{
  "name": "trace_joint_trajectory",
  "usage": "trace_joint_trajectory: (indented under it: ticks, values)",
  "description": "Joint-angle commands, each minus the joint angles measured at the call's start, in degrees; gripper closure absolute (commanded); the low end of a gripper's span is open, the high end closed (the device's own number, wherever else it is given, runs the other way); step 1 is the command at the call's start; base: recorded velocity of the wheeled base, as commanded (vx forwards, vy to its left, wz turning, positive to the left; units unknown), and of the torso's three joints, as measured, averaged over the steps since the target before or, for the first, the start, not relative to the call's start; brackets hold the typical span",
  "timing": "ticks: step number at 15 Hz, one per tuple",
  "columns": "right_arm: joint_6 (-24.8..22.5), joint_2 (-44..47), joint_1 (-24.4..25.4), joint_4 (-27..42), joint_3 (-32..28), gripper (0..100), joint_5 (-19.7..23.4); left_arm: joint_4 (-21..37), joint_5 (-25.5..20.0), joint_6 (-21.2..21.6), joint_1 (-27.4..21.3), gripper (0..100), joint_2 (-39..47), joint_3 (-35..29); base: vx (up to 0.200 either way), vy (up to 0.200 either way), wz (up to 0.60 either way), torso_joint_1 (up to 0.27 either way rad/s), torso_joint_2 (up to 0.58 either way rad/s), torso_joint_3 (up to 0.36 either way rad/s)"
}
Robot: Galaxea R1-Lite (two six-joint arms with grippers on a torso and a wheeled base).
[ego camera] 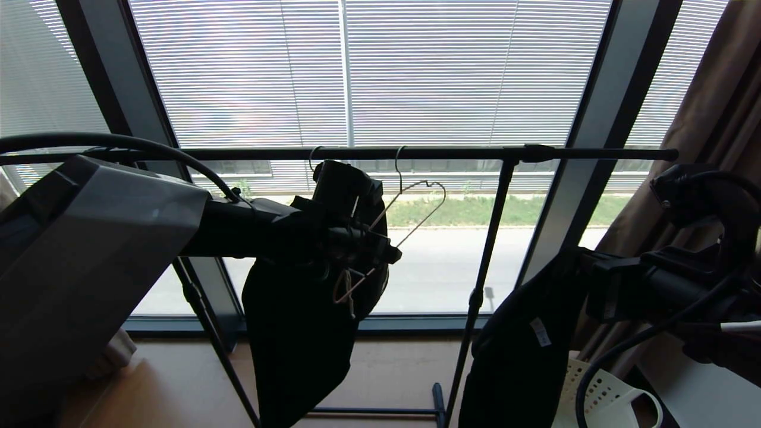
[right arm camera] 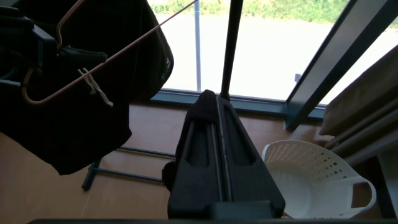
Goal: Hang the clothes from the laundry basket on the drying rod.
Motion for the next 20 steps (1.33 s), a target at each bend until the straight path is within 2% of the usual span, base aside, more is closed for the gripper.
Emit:
trace_joint_trajectory:
  ticks: [1,3,4,13,20]
  values:
    - [0.0,0.1,0.0,0.0,0.0,100,0.0,0.0,0.0,0.0,-0.1,0,-0.1,0.1,0.0,0.0,0.0,0.0,0.0,0.0]
    - [0.0,0.1,0.0,0.0,0.0,100,0.0,0.0,0.0,0.0,-0.1,0,-0.1,0.0,0.0,0.0,0.0,0.0,0.0,0.0]
    - [0.0,0.1,0.0,0.0,0.0,100,0.0,0.0,0.0,0.0,-0.1,100,-0.1,-0.1,0.0,0.0,0.0,0.0,0.0,0.0]
    - [0.0,0.3,0.1,0.0,0.2,100,-0.1,-0.1,0.2,-0.3,0.0,100,-0.1,-0.4,0.0,0.0,0.0,0.0,0.0,0.0]
    - [0.0,0.3,0.1,0.0,0.2,100,-0.1,-0.1,0.5,-0.3,0.5,100,-0.3,-3.2,0.0,0.0,0.0,0.0,0.0,0.0]
